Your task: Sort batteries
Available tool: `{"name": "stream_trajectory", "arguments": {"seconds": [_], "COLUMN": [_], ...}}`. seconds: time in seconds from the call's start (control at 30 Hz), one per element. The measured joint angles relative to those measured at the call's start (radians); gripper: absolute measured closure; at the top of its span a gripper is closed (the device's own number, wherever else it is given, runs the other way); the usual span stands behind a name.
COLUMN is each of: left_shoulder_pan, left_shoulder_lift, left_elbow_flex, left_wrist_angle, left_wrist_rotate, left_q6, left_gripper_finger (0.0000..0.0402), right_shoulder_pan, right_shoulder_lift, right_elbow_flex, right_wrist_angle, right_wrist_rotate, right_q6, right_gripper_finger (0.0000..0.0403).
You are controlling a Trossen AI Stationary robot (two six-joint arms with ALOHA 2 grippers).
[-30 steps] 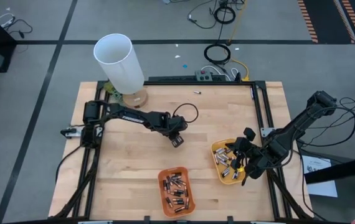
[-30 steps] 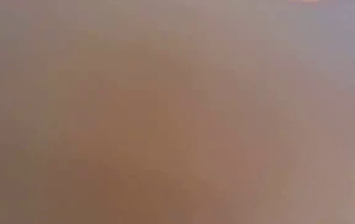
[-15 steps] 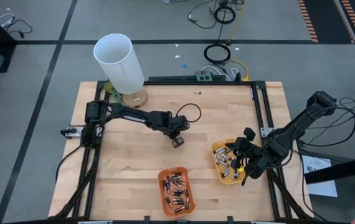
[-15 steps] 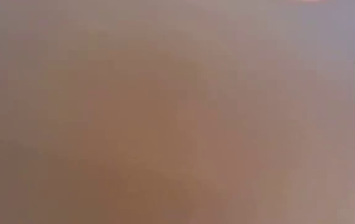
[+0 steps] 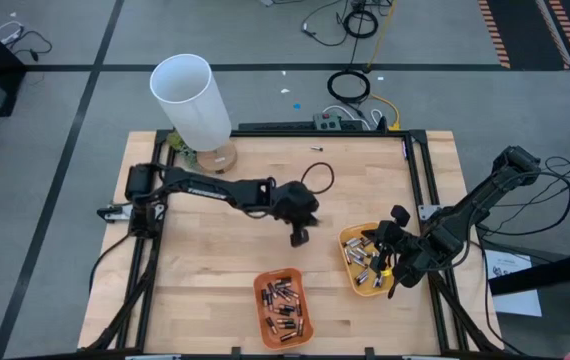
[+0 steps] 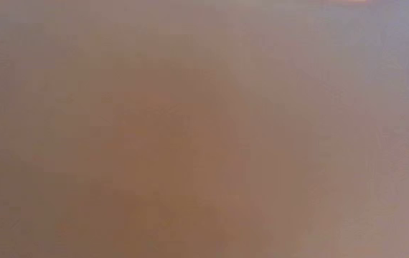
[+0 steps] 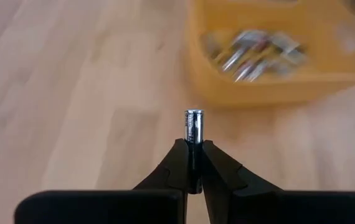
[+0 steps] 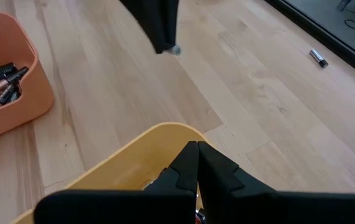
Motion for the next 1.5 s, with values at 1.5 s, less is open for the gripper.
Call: {"name": "stream_trajectory", "arguments": {"seconds": [1.5], "left_shoulder_pan": [-0.111], "left_shoulder_lift": [0.332], "left_elbow_flex": [0.28], "left_wrist_angle": [0.304], "left_wrist_rotate": [-0.007], "left_q6": [0.036], "left_gripper_finger": [0.036], "right_shoulder_pan": [-0.002], "right_shoulder_lift": [0.0], "right_elbow_flex": [0.0], "right_wrist_angle": [0.034], "right_wrist_rotate": [0.006], "right_q6": [-0.023], "right_gripper_finger": [0.0403]}}
